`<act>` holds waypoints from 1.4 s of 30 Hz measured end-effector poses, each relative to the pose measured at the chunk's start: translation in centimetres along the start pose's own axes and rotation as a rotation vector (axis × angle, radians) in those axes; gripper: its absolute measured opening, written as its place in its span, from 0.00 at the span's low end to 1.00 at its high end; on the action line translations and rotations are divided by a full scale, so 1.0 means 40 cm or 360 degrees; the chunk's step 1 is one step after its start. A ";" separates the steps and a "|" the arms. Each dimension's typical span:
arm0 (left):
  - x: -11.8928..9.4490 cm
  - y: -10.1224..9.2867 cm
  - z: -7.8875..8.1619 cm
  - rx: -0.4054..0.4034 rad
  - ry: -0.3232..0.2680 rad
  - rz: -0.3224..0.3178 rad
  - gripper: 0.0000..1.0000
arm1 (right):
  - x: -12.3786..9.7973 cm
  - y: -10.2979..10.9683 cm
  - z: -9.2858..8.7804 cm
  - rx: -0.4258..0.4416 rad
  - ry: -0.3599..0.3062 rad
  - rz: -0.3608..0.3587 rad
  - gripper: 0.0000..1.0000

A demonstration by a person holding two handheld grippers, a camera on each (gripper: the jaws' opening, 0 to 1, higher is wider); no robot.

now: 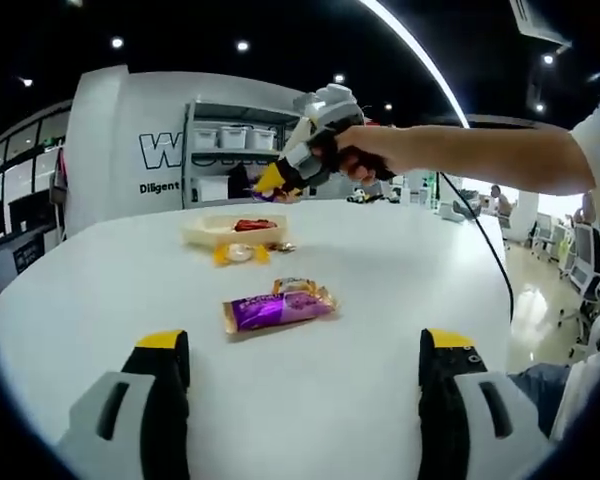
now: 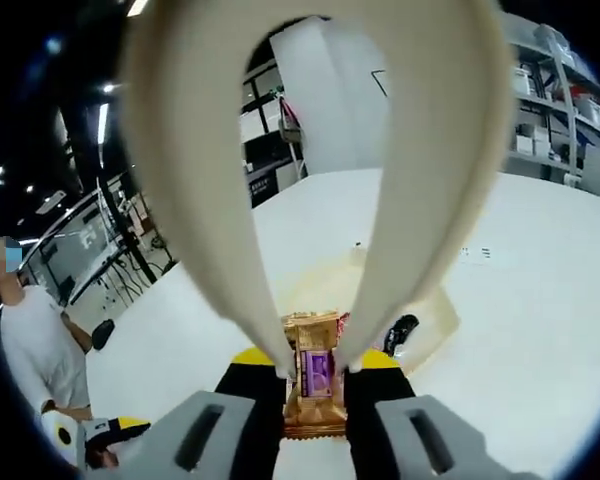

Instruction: Place the target food into the container with the food tongs after gripping and lifting it, then release it inside without dropping or visibly crushing the food.

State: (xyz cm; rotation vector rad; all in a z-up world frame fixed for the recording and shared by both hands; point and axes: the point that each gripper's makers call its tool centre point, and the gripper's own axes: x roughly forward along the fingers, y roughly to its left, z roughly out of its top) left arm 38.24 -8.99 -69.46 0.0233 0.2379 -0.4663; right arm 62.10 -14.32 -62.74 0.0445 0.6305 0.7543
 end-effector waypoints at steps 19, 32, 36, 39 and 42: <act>0.001 0.004 0.007 0.0047 -0.0021 0.0025 0.94 | 0.077 -0.117 -0.006 -0.0003 0.0057 -0.0166 0.16; 0.002 0.003 0.004 0.0040 -0.0018 0.0024 0.94 | 0.105 -0.156 -0.011 0.0020 0.0007 -0.0227 0.16; 0.002 -0.001 0.004 0.0041 -0.0014 0.0018 0.94 | 0.109 -0.157 -0.011 -0.0005 0.0006 -0.0230 0.16; 0.003 -0.002 0.001 0.0053 -0.0003 0.0017 0.94 | 0.112 -0.161 -0.012 0.0013 0.0001 -0.0225 0.16; 0.004 -0.008 0.003 0.0062 -0.0005 0.0018 0.94 | 0.109 -0.158 -0.015 0.0004 0.0000 -0.0227 0.16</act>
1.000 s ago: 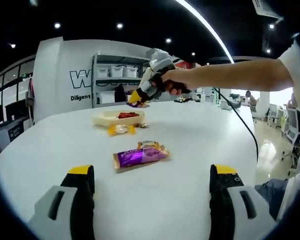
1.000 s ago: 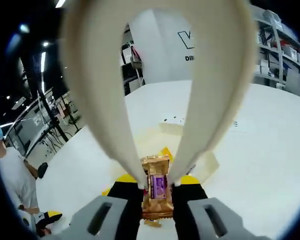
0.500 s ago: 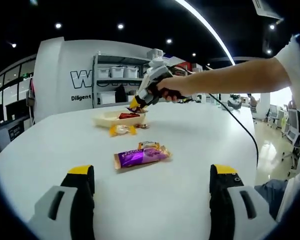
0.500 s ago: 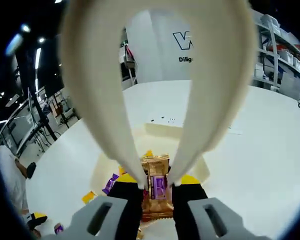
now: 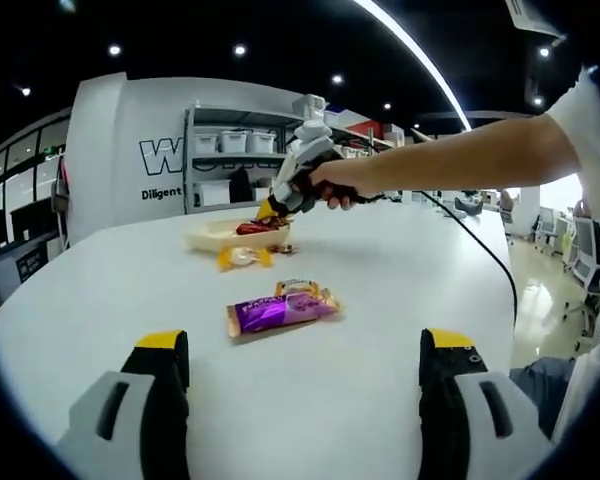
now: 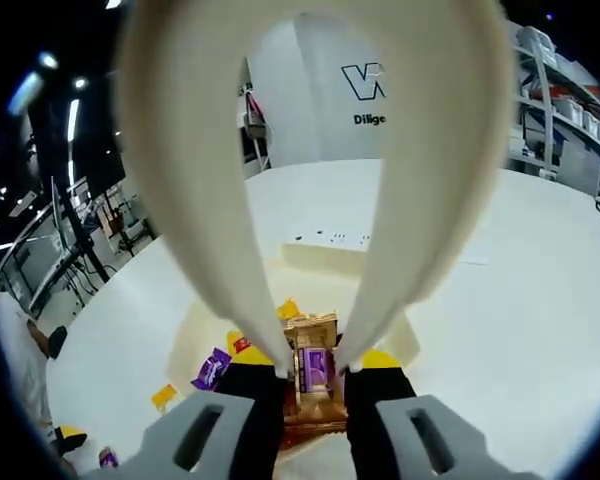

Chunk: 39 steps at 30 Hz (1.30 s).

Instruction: Place the target food into the container with the food tongs after gripping and lifting it, then release it inside without dropping or visibly crushing the food.

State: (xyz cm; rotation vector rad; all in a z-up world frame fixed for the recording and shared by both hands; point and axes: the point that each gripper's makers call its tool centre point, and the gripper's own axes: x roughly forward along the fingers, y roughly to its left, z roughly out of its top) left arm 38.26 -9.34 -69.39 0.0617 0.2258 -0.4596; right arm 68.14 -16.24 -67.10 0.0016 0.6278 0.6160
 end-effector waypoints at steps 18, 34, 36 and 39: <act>-0.003 0.000 0.001 -0.0010 0.0000 -0.0005 0.94 | -0.023 0.011 0.020 -0.0007 -0.0032 -0.0014 0.17; -0.001 0.004 -0.001 -0.0012 0.0003 -0.0001 0.94 | -0.090 0.032 0.038 -0.0009 -0.0067 0.0022 0.17; -0.001 0.005 -0.001 -0.0019 0.0004 -0.0001 0.94 | -0.106 0.040 0.042 -0.0029 -0.0087 0.0030 0.18; -0.001 0.004 -0.002 -0.0016 0.0010 -0.0001 0.94 | -0.120 0.047 0.043 -0.0018 -0.0096 0.0050 0.18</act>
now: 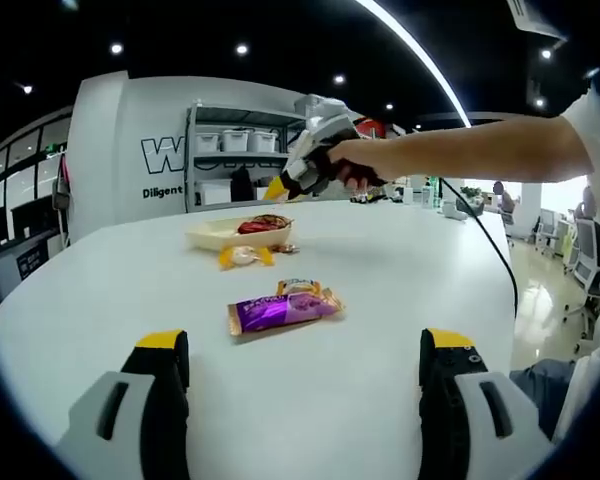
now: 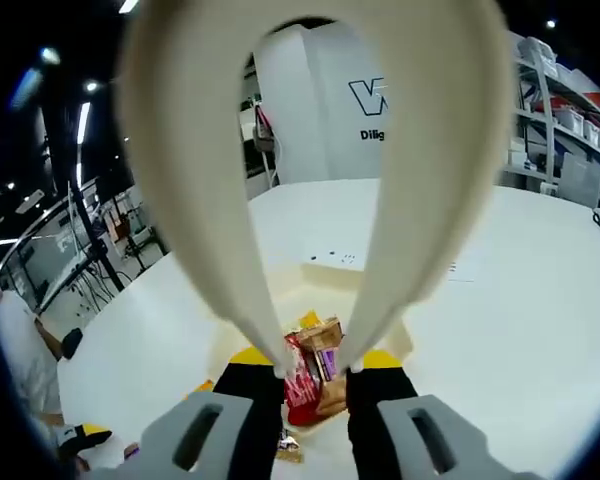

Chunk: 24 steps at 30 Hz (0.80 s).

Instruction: Place the target food into the container with the food tongs after gripping and lifting it, then release it inside without dropping or visibly crushing the food.

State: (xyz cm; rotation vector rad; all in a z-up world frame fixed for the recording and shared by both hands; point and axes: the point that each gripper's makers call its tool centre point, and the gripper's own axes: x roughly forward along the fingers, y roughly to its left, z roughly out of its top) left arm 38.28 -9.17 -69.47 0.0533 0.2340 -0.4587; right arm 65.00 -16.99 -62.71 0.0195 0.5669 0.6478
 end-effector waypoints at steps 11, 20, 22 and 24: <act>0.001 0.003 -0.007 -0.0003 0.0015 -0.0004 0.94 | -0.053 0.066 -0.041 -0.0019 0.0016 0.0109 0.18; -0.002 0.010 -0.006 -0.0032 0.0008 -0.0003 0.94 | -0.046 0.121 -0.111 -0.0128 0.0093 0.0155 0.19; -0.001 0.007 -0.008 -0.0025 0.0016 -0.0007 0.94 | -0.039 0.111 -0.128 -0.0134 0.0110 0.0140 0.19; -0.001 0.005 -0.010 -0.0018 0.0025 -0.0011 0.94 | -0.036 0.102 -0.141 -0.0131 0.0115 0.0129 0.19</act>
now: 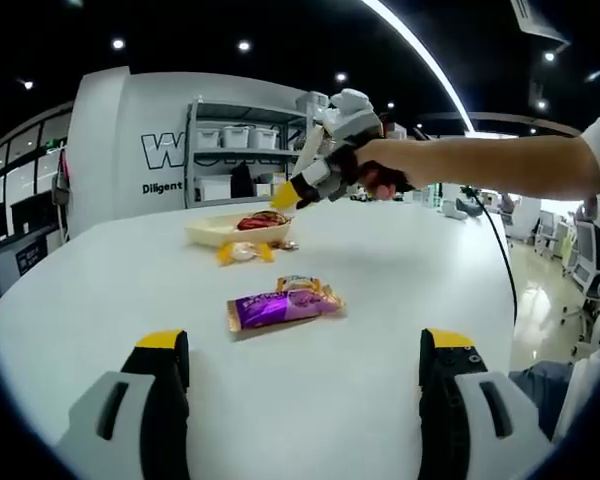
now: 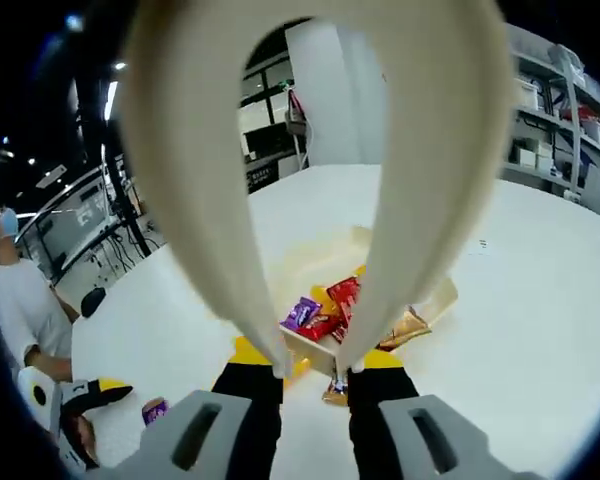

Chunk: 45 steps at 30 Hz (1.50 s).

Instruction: Place the target food into the container with the food tongs after gripping and lifting it, then release it inside without dropping or visibly crushing the food.

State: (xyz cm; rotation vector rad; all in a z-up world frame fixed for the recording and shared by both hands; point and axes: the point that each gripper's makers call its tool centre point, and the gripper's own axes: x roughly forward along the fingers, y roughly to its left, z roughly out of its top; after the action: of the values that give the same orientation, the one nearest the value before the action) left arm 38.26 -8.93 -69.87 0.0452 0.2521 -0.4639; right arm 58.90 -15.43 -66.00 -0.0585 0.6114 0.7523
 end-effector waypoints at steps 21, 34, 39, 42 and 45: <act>-0.001 -0.007 -0.004 -0.0011 0.0024 -0.0018 0.94 | 0.064 -0.049 -0.074 0.0048 -0.0024 -0.0133 0.20; 0.002 0.000 -0.005 -0.0011 0.0024 -0.0010 0.94 | 0.062 -0.048 -0.081 0.0060 -0.0021 -0.0138 0.16; 0.002 0.000 -0.005 -0.0006 0.0025 -0.0007 0.94 | 0.064 -0.054 -0.082 0.0022 -0.0011 -0.0151 0.14; 0.003 -0.001 -0.005 -0.0012 0.0025 -0.0011 0.94 | 0.061 -0.054 -0.083 0.0014 0.0009 -0.0148 0.13; 0.003 -0.006 -0.007 -0.0007 0.0031 -0.0014 0.94 | 0.049 -0.059 -0.087 0.0043 0.0028 -0.0146 0.13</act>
State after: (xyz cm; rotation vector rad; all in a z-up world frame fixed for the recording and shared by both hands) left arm 38.20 -9.16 -70.15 0.0442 0.2722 -0.4720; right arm 59.84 -16.86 -70.31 -0.0680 0.6316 0.6553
